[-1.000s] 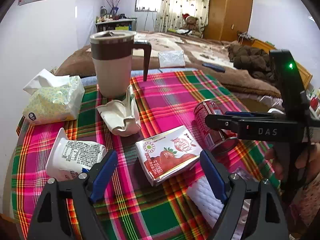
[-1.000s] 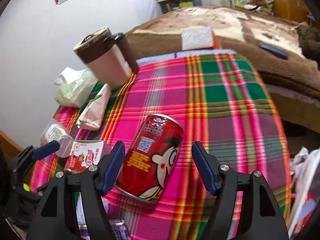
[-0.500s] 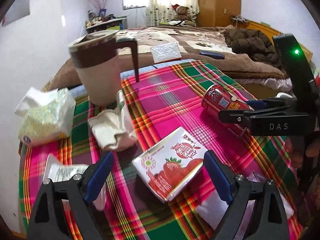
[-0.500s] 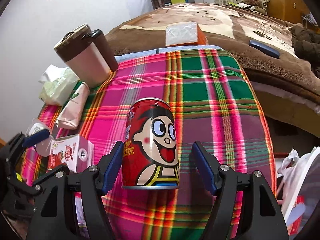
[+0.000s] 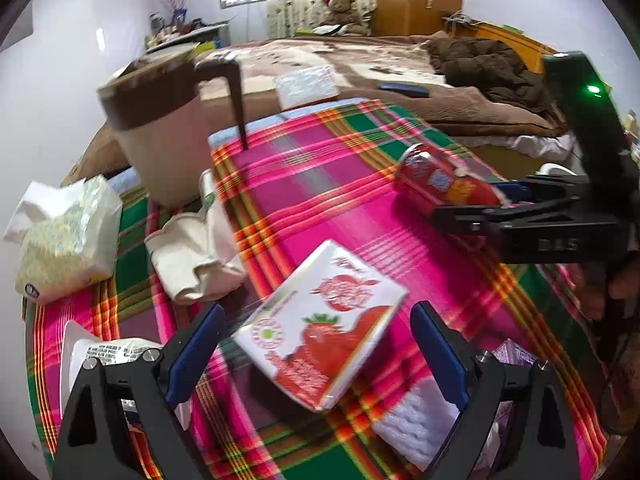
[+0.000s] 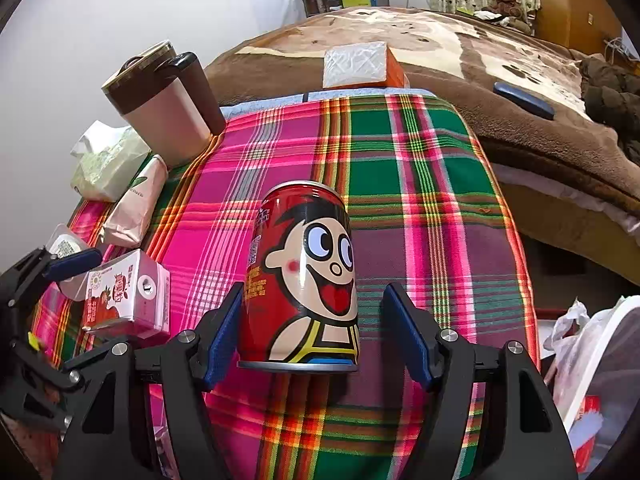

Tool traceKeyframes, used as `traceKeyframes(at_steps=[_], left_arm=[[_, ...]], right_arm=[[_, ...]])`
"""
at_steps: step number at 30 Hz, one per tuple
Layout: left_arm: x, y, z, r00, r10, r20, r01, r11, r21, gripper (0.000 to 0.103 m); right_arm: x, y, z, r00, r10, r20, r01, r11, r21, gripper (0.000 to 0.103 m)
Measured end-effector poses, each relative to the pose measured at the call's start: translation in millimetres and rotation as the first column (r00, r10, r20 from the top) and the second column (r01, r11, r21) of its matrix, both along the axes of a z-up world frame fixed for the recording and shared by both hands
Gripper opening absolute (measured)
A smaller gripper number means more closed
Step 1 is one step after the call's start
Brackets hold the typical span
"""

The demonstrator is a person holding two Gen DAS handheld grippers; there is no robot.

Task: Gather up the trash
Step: 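Grasp the red cartoon-printed can with the right tool while the left tool grasps the strawberry milk carton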

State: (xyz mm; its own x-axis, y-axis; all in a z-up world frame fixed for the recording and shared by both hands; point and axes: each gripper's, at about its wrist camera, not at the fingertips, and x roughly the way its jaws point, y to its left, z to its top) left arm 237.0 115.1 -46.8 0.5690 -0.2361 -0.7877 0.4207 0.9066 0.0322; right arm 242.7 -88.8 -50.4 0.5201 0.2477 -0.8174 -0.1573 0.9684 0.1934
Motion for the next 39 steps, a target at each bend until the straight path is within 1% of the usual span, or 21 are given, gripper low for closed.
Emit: traceKeyframes(at_steps=[3, 4, 6, 7, 8, 12, 15, 19, 21, 25, 27, 29, 31, 34, 37, 39], left_arm=[[1, 0, 0, 0.999, 0.026, 0.032, -0.027, 0.999, 0.027, 0.095], [1, 0, 1, 0.998, 0.041, 0.046, -0.043, 0.998, 0.036, 0.093], [3, 1, 1, 0.997, 0.06, 0.053, -0.062, 0.998, 0.033, 0.087], [4, 3, 0, 0.996, 0.074, 0.048, -0.075, 0.997, 0.027, 0.08], [5, 5, -1, 0.995, 0.087, 0.05, -0.088, 0.996, 0.025, 0.078], [5, 13, -1, 0.991, 0.128, 0.041, -0.128, 0.992, -0.009, 0.078], [6, 18, -2, 0.987, 0.152, 0.043, -0.152, 0.988, -0.013, 0.077], [4, 18, -2, 0.985, 0.17, 0.041, -0.169, 0.985, -0.033, 0.077], [2, 20, -1, 0.982, 0.184, 0.04, -0.183, 0.982, -0.046, 0.076], [-2, 21, 2, 0.977, 0.212, 0.036, -0.209, 0.975, -0.072, 0.076], [-5, 22, 4, 0.974, 0.224, 0.039, -0.221, 0.972, -0.076, 0.076], [-7, 21, 6, 0.972, 0.231, 0.038, -0.228, 0.971, -0.076, 0.066], [-10, 20, 8, 0.973, 0.229, 0.04, -0.226, 0.971, -0.076, 0.066], [-14, 17, 9, 0.971, 0.234, 0.047, -0.231, 0.971, -0.056, 0.066], [-14, 18, 3, 0.972, 0.234, 0.03, -0.232, 0.971, -0.056, 0.066], [-14, 16, 3, 0.973, 0.225, 0.049, -0.223, 0.974, -0.041, 0.066]], right_arm=[[1, 2, -1, 1.0, 0.007, 0.004, -0.007, 1.0, -0.013, 0.07], [1, 3, 0, 1.0, 0.007, 0.006, -0.007, 1.0, -0.018, 0.07], [2, 6, 1, 1.0, 0.011, 0.023, -0.01, 0.999, -0.047, 0.07], [2, 9, 2, 0.999, 0.018, 0.032, -0.016, 0.998, -0.068, 0.07], [3, 12, 2, 0.999, 0.023, 0.035, -0.02, 0.997, -0.079, 0.07], [6, 15, 1, 0.999, 0.031, 0.036, -0.027, 0.995, -0.092, 0.07], [7, 16, 0, 0.999, 0.022, 0.038, -0.018, 0.995, -0.102, 0.07], [4, 13, 1, 0.998, 0.006, 0.059, -0.001, 0.996, -0.086, 0.07], [1, 13, 2, 0.998, 0.0, 0.068, 0.005, 0.997, -0.077, 0.054], [-4, 14, 3, 0.996, 0.003, 0.084, 0.007, 0.994, -0.11, 0.054], [-6, 13, 3, 0.996, 0.002, 0.086, 0.007, 0.994, -0.109, 0.054], [-11, 12, 5, 0.996, -0.001, 0.091, 0.01, 0.995, -0.098, 0.054], [-15, 11, 9, 0.994, -0.002, 0.105, 0.013, 0.995, -0.095, 0.054], [-19, 9, 12, 0.993, -0.007, 0.116, 0.018, 0.996, -0.088, 0.054], [-22, 7, 11, 0.994, -0.006, 0.111, 0.015, 0.997, -0.082, 0.054], [-24, 7, 9, 0.994, -0.006, 0.106, 0.014, 0.997, -0.082, 0.054]])
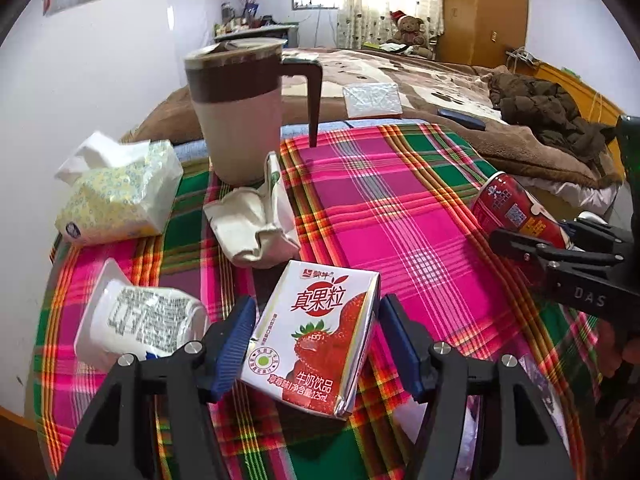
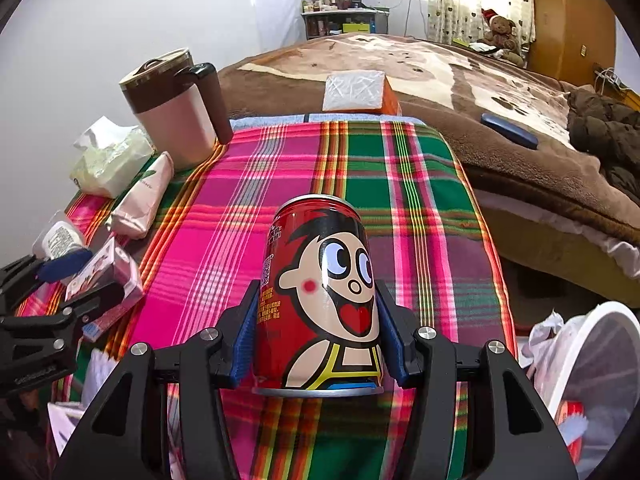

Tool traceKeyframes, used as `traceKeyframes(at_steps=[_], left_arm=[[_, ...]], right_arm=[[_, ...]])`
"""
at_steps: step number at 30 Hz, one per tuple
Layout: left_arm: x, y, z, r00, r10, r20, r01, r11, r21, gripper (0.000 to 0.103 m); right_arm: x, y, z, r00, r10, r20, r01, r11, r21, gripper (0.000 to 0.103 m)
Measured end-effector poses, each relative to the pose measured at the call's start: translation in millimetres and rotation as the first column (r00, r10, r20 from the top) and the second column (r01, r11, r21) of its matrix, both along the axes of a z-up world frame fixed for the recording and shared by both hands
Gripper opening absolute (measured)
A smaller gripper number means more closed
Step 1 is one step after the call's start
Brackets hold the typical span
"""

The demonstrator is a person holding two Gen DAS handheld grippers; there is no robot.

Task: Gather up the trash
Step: 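Grasp the red cartoon-printed can with the right tool while the left tool grasps the strawberry milk carton, then carry the can and strawberry carton over the white bin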

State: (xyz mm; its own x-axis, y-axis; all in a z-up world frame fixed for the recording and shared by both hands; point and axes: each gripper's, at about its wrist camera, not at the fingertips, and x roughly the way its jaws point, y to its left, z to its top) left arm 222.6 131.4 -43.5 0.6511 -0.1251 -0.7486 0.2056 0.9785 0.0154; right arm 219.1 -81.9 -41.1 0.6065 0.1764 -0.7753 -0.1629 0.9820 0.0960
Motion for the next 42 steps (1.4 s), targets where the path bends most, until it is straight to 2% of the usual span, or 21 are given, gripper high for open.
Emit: traceKeyframes(at_steps=[10, 14, 19, 28, 42], left_arm=[[-6, 4, 6, 0.999, 0.043, 0.007, -0.043, 0.999, -0.03, 0.066], [-15, 10, 17, 0.997, 0.067, 0.035, -0.065, 0.995, -0.071, 0.065], [-30, 3, 33, 0.996, 0.061, 0.071, -0.056, 0.996, -0.07, 0.065], [-58, -32, 62, 0.991, 0.009, 0.132, 0.003, 0.996, -0.093, 0.065], [-81, -110, 77, 0.977, -0.108, 0.182, 0.133, 0.982, -0.136, 0.066]], right_arm=[[-10, -8, 7, 1.0, -0.011, 0.019, 0.01, 0.999, 0.034, 0.054], [-17, -13, 13, 0.999, -0.016, 0.037, 0.014, 0.999, 0.046, 0.054], [-28, -22, 22, 0.998, -0.023, 0.063, 0.019, 0.998, 0.064, 0.054], [-55, -47, 42, 0.991, -0.056, 0.119, 0.047, 0.996, 0.078, 0.054], [-96, -114, 55, 0.969, -0.181, 0.171, 0.169, 0.982, 0.082, 0.054]])
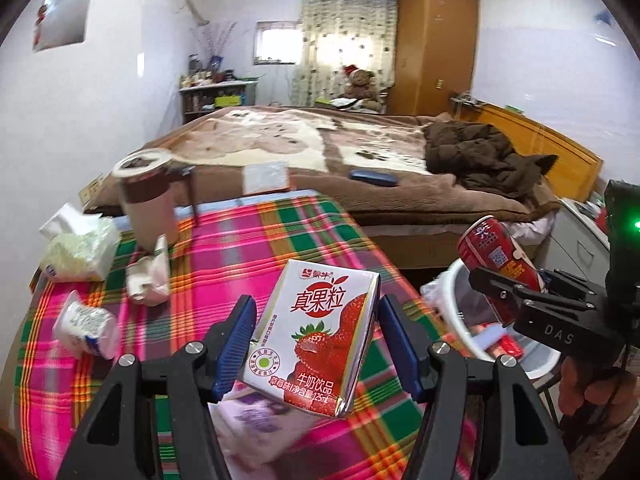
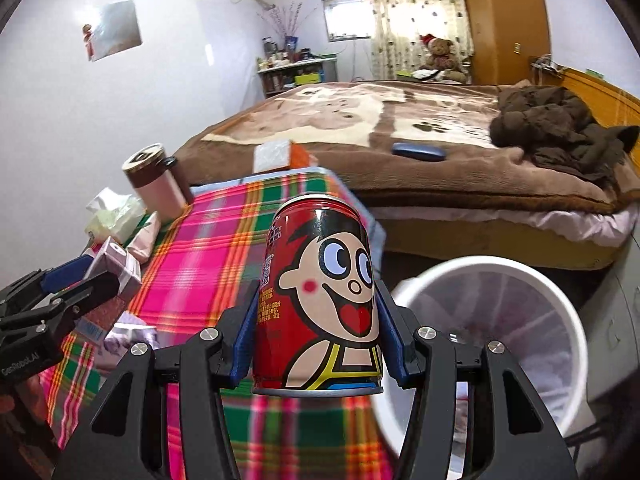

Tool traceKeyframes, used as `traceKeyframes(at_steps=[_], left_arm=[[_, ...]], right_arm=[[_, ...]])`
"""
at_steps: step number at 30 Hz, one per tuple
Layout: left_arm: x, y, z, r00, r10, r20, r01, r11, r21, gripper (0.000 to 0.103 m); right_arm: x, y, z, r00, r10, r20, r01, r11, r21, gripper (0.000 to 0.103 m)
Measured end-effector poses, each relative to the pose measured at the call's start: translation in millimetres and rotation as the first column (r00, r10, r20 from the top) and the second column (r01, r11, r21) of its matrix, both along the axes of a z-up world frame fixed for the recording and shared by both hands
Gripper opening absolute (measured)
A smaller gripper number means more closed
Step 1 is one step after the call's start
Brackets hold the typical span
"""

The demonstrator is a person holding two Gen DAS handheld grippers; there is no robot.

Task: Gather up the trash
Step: 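Carry the can and strawberry carton over the white bin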

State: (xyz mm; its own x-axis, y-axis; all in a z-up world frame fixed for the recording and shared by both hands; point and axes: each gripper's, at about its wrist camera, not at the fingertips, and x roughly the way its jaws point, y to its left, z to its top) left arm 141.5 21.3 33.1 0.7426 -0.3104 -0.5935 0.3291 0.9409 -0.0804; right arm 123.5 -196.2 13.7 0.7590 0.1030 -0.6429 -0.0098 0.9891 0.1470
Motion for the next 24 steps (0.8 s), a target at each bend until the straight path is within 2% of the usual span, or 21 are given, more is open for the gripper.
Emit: traceKeyframes(at_steps=[12, 24], left_arm=[[-3, -81, -4, 0.991, -0.131, -0.01, 0.131, 0.991, -0.017, 0.066], [-10, -151, -20, 0.969, -0.239, -0.058, 0.238, 0.971, -0.015, 0.066]], right_arm=[[-23, -62, -4, 0.99, -0.138, -0.002, 0.138, 0.99, -0.014, 0.054], [-28, -106, -25, 0.973, -0.217, -0.081, 0.215, 0.976, -0.03, 0.054]])
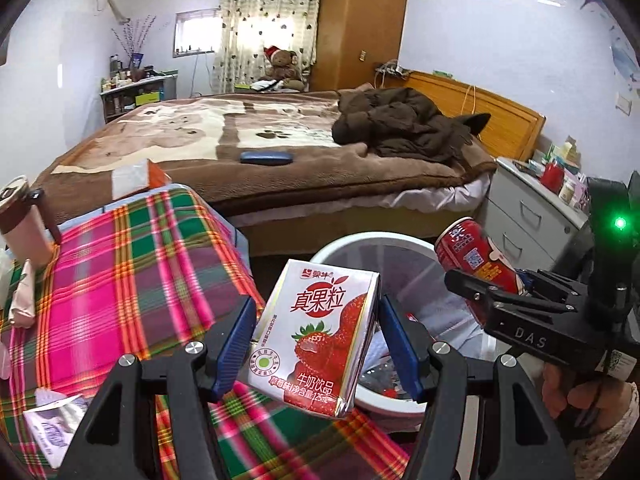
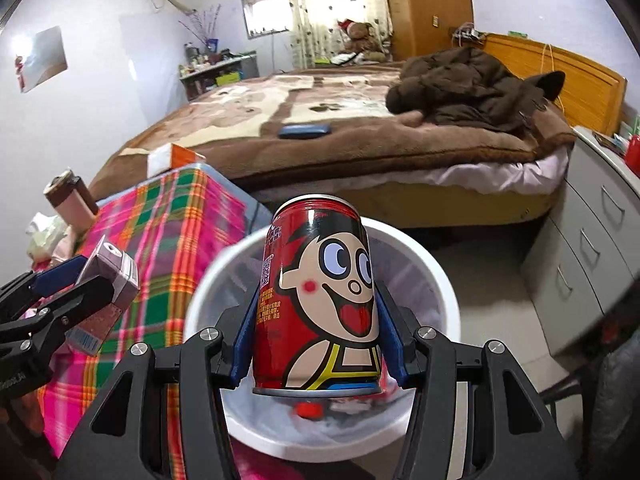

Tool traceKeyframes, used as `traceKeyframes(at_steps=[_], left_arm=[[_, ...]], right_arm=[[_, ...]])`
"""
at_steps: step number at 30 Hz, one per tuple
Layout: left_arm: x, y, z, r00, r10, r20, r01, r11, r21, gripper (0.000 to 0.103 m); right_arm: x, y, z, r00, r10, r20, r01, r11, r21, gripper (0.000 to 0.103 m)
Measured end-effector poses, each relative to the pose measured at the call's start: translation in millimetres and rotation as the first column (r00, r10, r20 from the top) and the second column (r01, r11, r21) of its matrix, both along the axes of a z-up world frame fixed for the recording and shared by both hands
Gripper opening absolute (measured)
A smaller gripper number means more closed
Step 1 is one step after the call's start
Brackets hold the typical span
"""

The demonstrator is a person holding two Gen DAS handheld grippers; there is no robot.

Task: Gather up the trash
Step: 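Carry the can and strawberry carton over the white bin, then open both tools to drop the can and carton into the bin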

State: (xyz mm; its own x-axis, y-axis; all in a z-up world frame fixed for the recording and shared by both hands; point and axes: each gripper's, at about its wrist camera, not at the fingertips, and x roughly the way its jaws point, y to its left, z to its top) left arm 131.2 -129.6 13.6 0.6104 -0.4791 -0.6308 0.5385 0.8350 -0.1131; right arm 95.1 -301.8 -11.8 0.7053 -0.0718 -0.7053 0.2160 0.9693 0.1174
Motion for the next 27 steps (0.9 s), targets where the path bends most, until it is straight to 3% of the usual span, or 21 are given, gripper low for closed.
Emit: traceKeyframes(at_steps=[15, 19, 20, 27], left_arm=[[-4, -44, -20, 0.998, -0.044, -0.039, 0.046, 0.998, 0.042, 0.066], [0, -41, -19, 0.997, -0.04, -0.061, 0.04, 0.999, 0.006, 0.08], [-1, -40, -18, 0.998, -0.042, -0.055, 0.042, 0.999, -0.002, 0.082], [-2, -28, -15, 0.999, -0.013, -0.047, 0.013, 1.0, -0.002, 0.083]], right_arm=[[3, -27, -20, 0.995, -0.043, -0.086, 0.042, 0.999, -0.013, 0.054], [2, -29, -20, 0.994, -0.062, -0.087, 0.06, 0.998, -0.027, 0.056], [2, -29, -19, 0.995, -0.062, -0.081, 0.06, 0.998, -0.024, 0.06], [-2, -27, -15, 0.996, -0.071, -0.061, 0.07, 0.997, -0.011, 0.063]])
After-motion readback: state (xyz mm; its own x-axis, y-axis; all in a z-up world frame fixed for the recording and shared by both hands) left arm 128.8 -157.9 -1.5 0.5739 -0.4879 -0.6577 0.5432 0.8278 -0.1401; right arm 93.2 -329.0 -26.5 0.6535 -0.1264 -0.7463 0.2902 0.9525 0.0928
